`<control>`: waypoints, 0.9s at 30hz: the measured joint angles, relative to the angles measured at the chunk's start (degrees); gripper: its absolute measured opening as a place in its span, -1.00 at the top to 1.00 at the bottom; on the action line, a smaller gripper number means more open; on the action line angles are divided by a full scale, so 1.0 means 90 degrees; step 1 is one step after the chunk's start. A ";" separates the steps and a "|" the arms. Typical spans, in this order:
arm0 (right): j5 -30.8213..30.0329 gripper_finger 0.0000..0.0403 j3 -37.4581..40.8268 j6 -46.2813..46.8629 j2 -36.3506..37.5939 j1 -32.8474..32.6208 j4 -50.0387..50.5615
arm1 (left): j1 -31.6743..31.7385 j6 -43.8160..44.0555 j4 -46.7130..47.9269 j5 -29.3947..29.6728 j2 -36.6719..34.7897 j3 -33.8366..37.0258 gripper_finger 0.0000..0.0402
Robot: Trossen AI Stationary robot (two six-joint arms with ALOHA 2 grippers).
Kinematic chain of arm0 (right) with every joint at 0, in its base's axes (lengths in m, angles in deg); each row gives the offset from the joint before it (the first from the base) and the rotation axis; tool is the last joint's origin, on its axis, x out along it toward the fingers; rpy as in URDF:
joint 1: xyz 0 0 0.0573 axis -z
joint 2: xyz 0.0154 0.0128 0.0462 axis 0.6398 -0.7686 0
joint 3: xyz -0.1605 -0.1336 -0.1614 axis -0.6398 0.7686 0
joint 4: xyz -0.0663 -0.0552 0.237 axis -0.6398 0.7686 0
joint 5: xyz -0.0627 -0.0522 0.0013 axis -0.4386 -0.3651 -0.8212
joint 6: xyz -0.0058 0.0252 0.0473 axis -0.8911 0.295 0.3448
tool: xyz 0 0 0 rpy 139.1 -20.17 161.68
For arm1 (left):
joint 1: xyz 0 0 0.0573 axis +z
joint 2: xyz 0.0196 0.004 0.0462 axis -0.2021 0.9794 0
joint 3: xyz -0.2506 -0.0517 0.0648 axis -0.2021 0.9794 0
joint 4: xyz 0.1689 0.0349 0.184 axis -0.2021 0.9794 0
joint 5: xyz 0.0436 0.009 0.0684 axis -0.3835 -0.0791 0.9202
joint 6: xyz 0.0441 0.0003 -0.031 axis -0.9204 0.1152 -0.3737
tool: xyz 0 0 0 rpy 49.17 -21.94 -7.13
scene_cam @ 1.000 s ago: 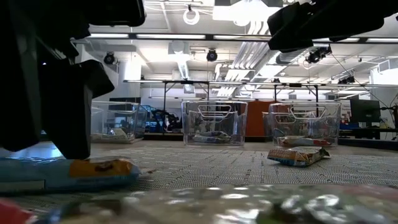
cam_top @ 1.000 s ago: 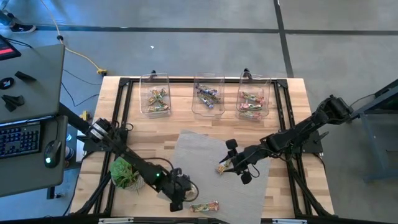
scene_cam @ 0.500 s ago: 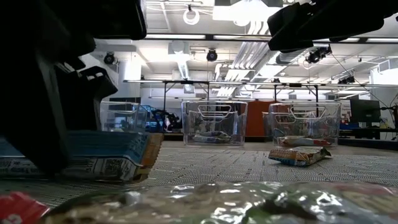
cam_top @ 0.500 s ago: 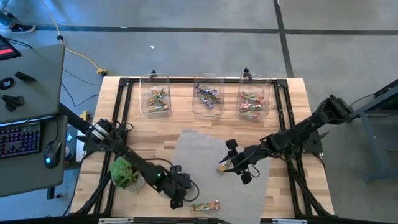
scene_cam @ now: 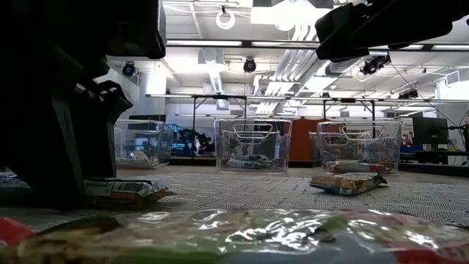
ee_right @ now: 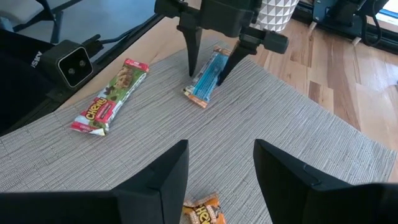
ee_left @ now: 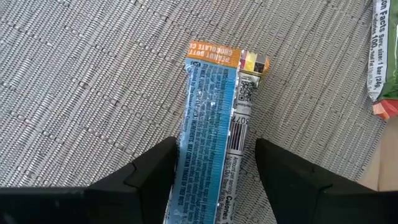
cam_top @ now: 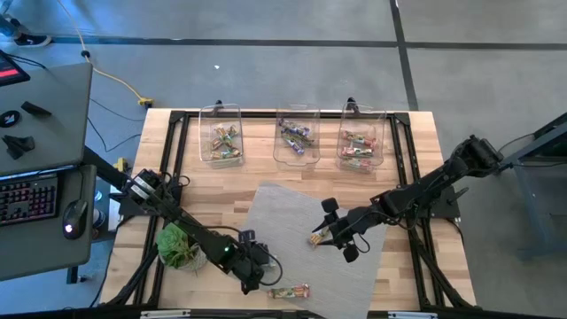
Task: Pick and place Granola Bars by type
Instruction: Put the bottom yellow granola bar into the left transparent bin
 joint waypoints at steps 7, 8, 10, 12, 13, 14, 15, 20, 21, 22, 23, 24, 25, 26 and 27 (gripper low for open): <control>0.0000 0.18 0.0002 0.0000 0.0000 0.0000 0.0000 | 0.0000 0.0006 0.0055 0.0213 0.0000 0.0005 0.21; 0.0000 0.18 0.0002 0.0000 0.0000 0.0000 0.0000 | 0.0000 0.0006 0.0059 0.0214 0.0000 0.0005 0.28; 0.0000 0.18 0.0002 0.0000 -0.0002 0.0000 0.0000 | 0.0000 0.0006 0.0058 0.0219 0.0000 0.0005 0.39; 0.0000 0.18 0.0002 0.0000 -0.0002 0.0000 -0.0001 | 0.0000 0.0006 0.0047 0.0238 -0.0020 0.0008 0.47; -0.0001 0.18 0.0000 0.0000 -0.0002 0.0000 0.0000 | 0.0000 0.0006 0.0032 0.0238 -0.0043 0.0012 0.50; 0.0000 0.18 0.0002 0.0000 -0.0002 0.0000 0.0000 | 0.0016 0.0009 0.0015 0.0245 -0.0067 0.0005 0.51; 0.0000 0.18 0.0002 0.0000 -0.0002 0.0000 0.0000 | 0.0054 0.0016 0.0071 0.0304 -0.0078 -0.0055 0.51; -0.0002 0.18 0.0002 0.0000 -0.0002 -0.0002 -0.0002 | 0.0364 0.0397 0.0549 0.0312 -0.0211 -0.0798 0.50; -0.0002 0.18 0.0002 0.0000 -0.0002 -0.0001 -0.0008 | 0.0455 0.0404 0.0847 0.0266 -0.0209 -0.1008 0.50; -0.0002 0.18 0.0002 0.0000 -0.0002 0.0000 -0.0027 | 0.0538 0.0386 0.1332 0.0257 -0.0200 -0.1254 0.50; -0.0002 0.18 0.0002 0.0000 -0.0002 -0.0002 -0.0032 | 0.0623 0.0330 0.1828 0.0292 -0.0198 -0.1498 0.50; -0.0002 0.18 0.0002 0.0000 -0.0002 -0.0002 -0.0022 | 0.0714 0.0251 0.2264 0.0383 -0.0197 -0.1745 0.50; -0.0002 0.18 0.0002 0.0001 -0.0002 -0.0002 -0.0015 | 0.0828 0.0173 0.2668 0.0489 -0.0199 -0.1987 0.50; -0.0002 0.18 0.0001 0.0000 -0.0002 -0.0002 -0.0015 | 0.0939 0.0145 0.3157 0.0619 -0.0202 -0.2196 0.50; -0.0002 0.18 0.0002 0.0000 -0.0002 -0.0002 -0.0013 | 0.1056 0.0141 0.3728 0.0781 -0.0202 -0.2394 0.50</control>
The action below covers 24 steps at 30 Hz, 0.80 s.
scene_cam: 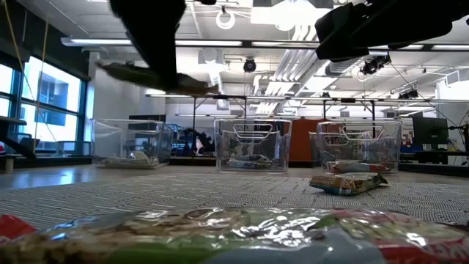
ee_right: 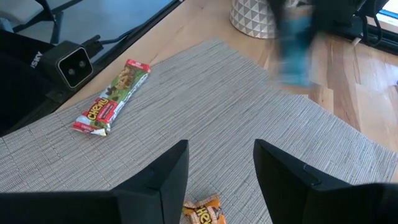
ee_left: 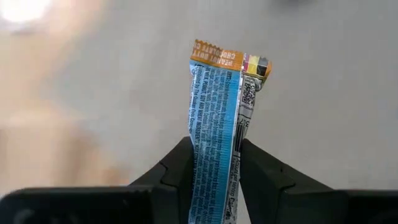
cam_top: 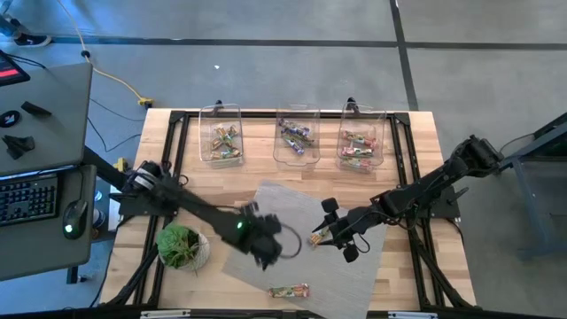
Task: Pick and place Granola Bars by type
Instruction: Put the bottom yellow granola bar into the left transparent bin
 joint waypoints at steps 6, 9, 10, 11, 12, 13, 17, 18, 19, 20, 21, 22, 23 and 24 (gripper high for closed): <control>0.0002 0.18 0.0000 0.0000 0.0000 0.0000 0.0006 | 0.0795 0.0291 0.3206 0.1441 -0.0011 -0.1181 0.50; 0.0000 0.18 -0.0001 0.0000 0.0000 0.0000 0.0010 | 0.1322 0.0263 0.3334 0.1876 -0.0106 -0.1312 0.50; 0.0000 0.18 0.0000 0.0000 0.0000 0.0000 0.0012 | 0.1502 0.0068 0.3266 0.1838 -0.0238 -0.1245 0.50; 0.0000 0.18 0.0000 0.0000 0.0000 0.0000 0.0013 | 0.1701 -0.0095 0.3308 0.1850 -0.0308 -0.1236 0.50; 0.0002 0.18 0.0000 0.0000 0.0000 0.0000 0.0013 | 0.1903 -0.0148 0.3403 0.1932 -0.0350 -0.1234 0.50; 0.0000 0.18 0.0000 0.0000 0.0000 0.0000 0.0016 | 0.2106 -0.0136 0.3516 0.2054 -0.0397 -0.1175 0.50; 0.0000 0.18 0.0000 0.0000 -0.0002 0.0000 0.0012 | 0.3033 -0.0503 0.3395 0.2412 -0.0613 -0.0718 0.50; 0.0001 0.18 0.0000 0.0002 -0.0002 0.0000 0.0010 | 0.3299 -0.0479 0.3464 0.2477 -0.0693 -0.0630 0.50; 0.0002 0.18 0.0000 0.0000 -0.0002 0.0000 0.0014 | 0.3592 -0.0476 0.3498 0.2455 -0.0743 -0.0500 0.50; 0.0000 0.18 0.0000 0.0000 -0.0002 0.0000 0.0013 | 0.3868 -0.0480 0.3457 0.2424 -0.0752 -0.0351 0.50; 0.0000 0.18 0.0000 0.0000 -0.0002 0.0000 0.0009 | 0.4160 -0.0472 0.3326 0.2313 -0.0770 -0.0205 0.50; 0.0000 0.18 0.0000 0.0000 -0.0002 0.0000 0.0015 | 0.4463 -0.0448 0.3271 0.2186 -0.0772 -0.0062 0.50; 0.0001 0.18 0.0000 0.0000 -0.0002 0.0000 0.0014 | 0.4722 -0.0383 0.3265 0.2075 -0.0792 0.0104 0.50; 0.0002 0.18 -0.0001 0.0000 -0.0002 0.0000 0.0011 | 0.4976 -0.0300 0.3156 0.1943 -0.0826 0.0275 0.50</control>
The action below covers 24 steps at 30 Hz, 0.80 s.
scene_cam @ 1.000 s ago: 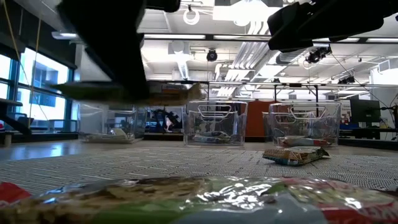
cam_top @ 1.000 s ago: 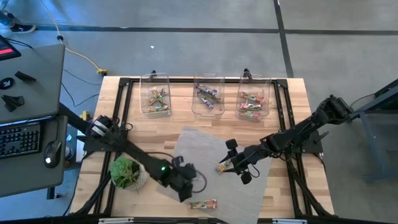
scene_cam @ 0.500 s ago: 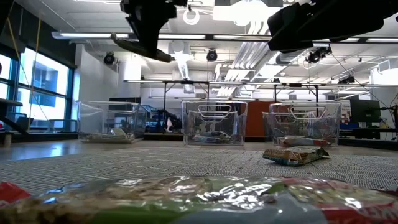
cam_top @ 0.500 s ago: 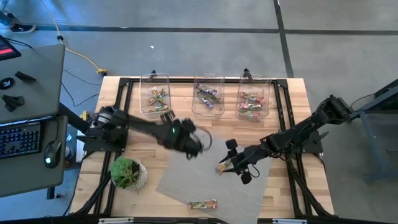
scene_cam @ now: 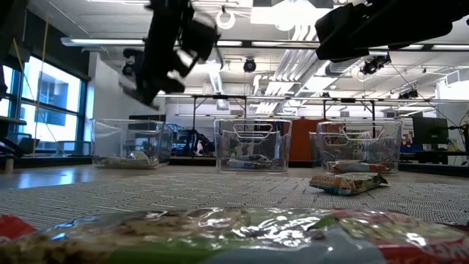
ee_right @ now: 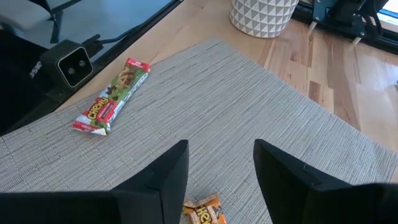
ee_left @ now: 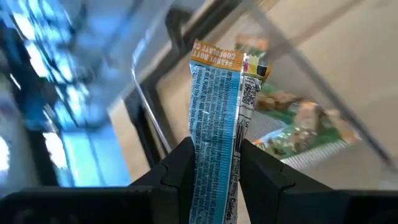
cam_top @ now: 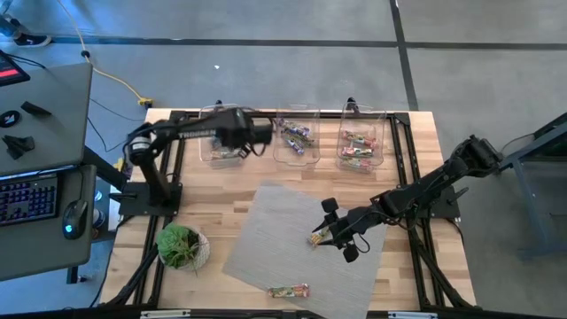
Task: Pick and place Granola Bars by type
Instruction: Put the bottom yellow granola bar into the left transparent bin
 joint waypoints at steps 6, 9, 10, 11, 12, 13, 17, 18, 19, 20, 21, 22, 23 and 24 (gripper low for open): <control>-0.0002 0.18 0.0000 0.0000 0.0000 0.0000 0.0002 | 0.1228 -0.0007 -0.1387 -0.0364 0.0003 0.1081 0.50; -0.0002 0.18 0.0001 0.0000 0.0000 0.0000 0.0002 | 0.1646 -0.0362 -0.2281 -0.1035 0.0016 0.1522 0.50; 0.0001 0.18 0.0001 0.0000 0.0000 0.0000 0.0002 | 0.1754 -0.0522 -0.2581 -0.1158 0.0005 0.1632 0.50; 0.0000 0.18 0.0001 0.0000 0.0000 0.0000 0.0000 | 0.1840 -0.0710 -0.2916 -0.1338 0.0005 0.1729 0.50; 0.0001 0.18 0.0001 0.0001 0.0000 0.0000 0.0000 | 0.1921 -0.0901 -0.3226 -0.1545 0.0007 0.1830 0.50; 0.0000 0.18 0.0001 0.0000 0.0000 0.0000 0.0001 | 0.1980 -0.1128 -0.3453 -0.1677 0.0018 0.1916 0.50; 0.0000 0.18 0.0001 0.0000 0.0000 0.0000 0.0002 | 0.2097 -0.1536 -0.4057 -0.2106 0.0017 0.2019 0.50; 0.0001 0.18 0.0001 0.0000 0.0000 0.0000 0.0002 | 0.2091 -0.1541 -0.4098 -0.2128 0.0017 0.2020 0.50; 0.0001 0.18 0.0001 0.0000 0.0000 0.0000 0.0002 | 0.2092 -0.1552 -0.4162 -0.2111 0.0017 0.2020 0.50; 0.0000 0.18 0.0001 0.0000 0.0000 0.0000 0.0002 | 0.2089 -0.1559 -0.4219 -0.2060 0.0017 0.2020 0.50; 0.0001 0.18 0.0001 0.0000 0.0000 0.0000 0.0002 | 0.2089 -0.1559 -0.4226 -0.2012 0.0017 0.2020 0.50; -0.0001 0.18 0.0001 0.0000 0.0000 0.0000 0.0002 | 0.2089 -0.1559 -0.4205 -0.1990 0.0017 0.2020 0.50; 0.0001 0.18 0.0001 0.0000 0.0000 0.0000 0.0002 | 0.2091 -0.1564 -0.4201 -0.1967 0.0017 0.2020 0.50; 0.0001 0.18 0.0001 0.0000 0.0000 0.0000 0.0002 | 0.2092 -0.1609 -0.4208 -0.1924 0.0017 0.2020 0.50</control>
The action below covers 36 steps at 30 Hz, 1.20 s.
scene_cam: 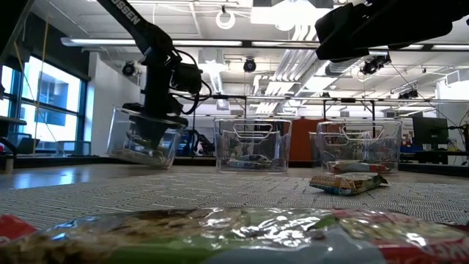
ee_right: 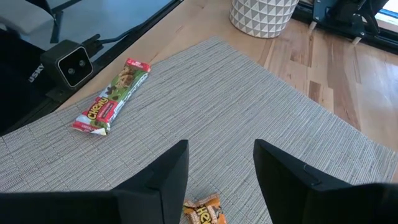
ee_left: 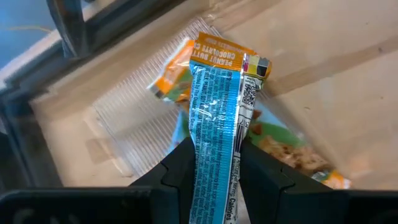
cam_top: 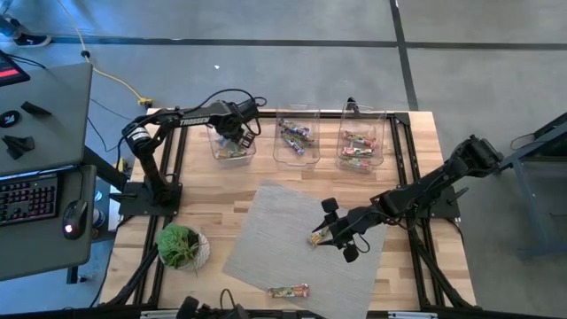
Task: Pick and place Granola Bars by type
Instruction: Put the bottom yellow granola bar into the left transparent bin
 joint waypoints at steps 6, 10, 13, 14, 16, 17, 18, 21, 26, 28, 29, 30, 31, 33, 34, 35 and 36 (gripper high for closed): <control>0.0000 0.18 -0.0001 0.0000 0.0000 0.0000 0.0001 | -0.0002 -0.0406 -0.0027 0.0100 0.0000 0.0000 0.50; 0.0000 0.18 0.0000 0.0000 0.0000 0.0000 -0.0001 | -0.0002 -0.0355 -0.0177 0.0275 0.0000 0.0000 0.50; 0.0000 0.18 0.0000 0.0002 0.0000 0.0000 0.0001 | 0.0000 -0.0071 -0.0170 0.0293 0.0000 0.0000 0.50; 0.0000 0.18 0.0000 0.0000 0.0000 0.0000 -0.0002 | 0.0002 -0.0042 -0.0174 0.0318 0.0000 0.0000 0.50; 0.0000 0.18 0.0000 0.0001 0.0000 0.0000 0.0001 | 0.0002 -0.0197 -0.0182 0.0346 0.0000 0.0000 0.49; 0.0000 0.18 0.0000 0.0000 0.0000 0.0000 0.0001 | 0.0001 -0.0368 -0.0178 0.0304 0.0000 0.0000 0.49; 0.0000 0.18 0.0000 0.0001 0.0000 0.0000 0.0000 | 0.0000 -0.0526 -0.0178 0.0214 0.0000 0.0000 0.49; -0.0001 0.18 -0.0001 0.0001 0.0000 0.0000 0.0001 | -0.0003 -0.0874 -0.0182 0.0086 0.0000 0.0000 0.49; -0.0001 0.18 -0.0001 0.0000 0.0000 0.0000 0.0001 | -0.0002 -0.1329 -0.0190 0.0115 0.0000 0.0000 0.49; -0.0001 0.18 0.0000 0.0001 0.0000 0.0000 0.0001 | -0.0002 -0.1441 -0.0204 0.0117 0.0000 0.0000 0.49; -0.0002 0.18 0.0000 0.0000 0.0000 0.0000 0.0000 | -0.0002 -0.1475 -0.0212 0.0117 0.0000 0.0000 0.49; -0.0001 0.18 -0.0001 0.0000 0.0000 0.0000 0.0001 | -0.0002 -0.1527 -0.0231 0.0117 0.0000 0.0000 0.49; -0.0002 0.18 0.0000 0.0002 0.0000 0.0000 0.0001 | -0.0002 -0.1568 -0.0248 0.0117 0.0000 0.0000 0.49; -0.0001 0.18 0.0000 0.0000 0.0000 0.0001 0.0000 | -0.0002 -0.1568 -0.0278 0.0120 0.0000 0.0000 0.49; -0.0002 0.18 -0.0001 0.0000 0.0000 0.0000 0.0001 | -0.0002 -0.1569 -0.0301 0.0120 0.0000 0.0000 0.49; 0.0000 0.18 0.0000 0.0001 0.0000 0.0000 0.0001 | -0.0002 -0.1578 -0.0311 0.0121 0.0000 0.0000 0.49; 0.0000 0.18 -0.0001 0.0000 0.0000 0.0000 0.0001 | -0.0002 -0.1606 -0.0310 0.0122 0.0000 0.0000 0.49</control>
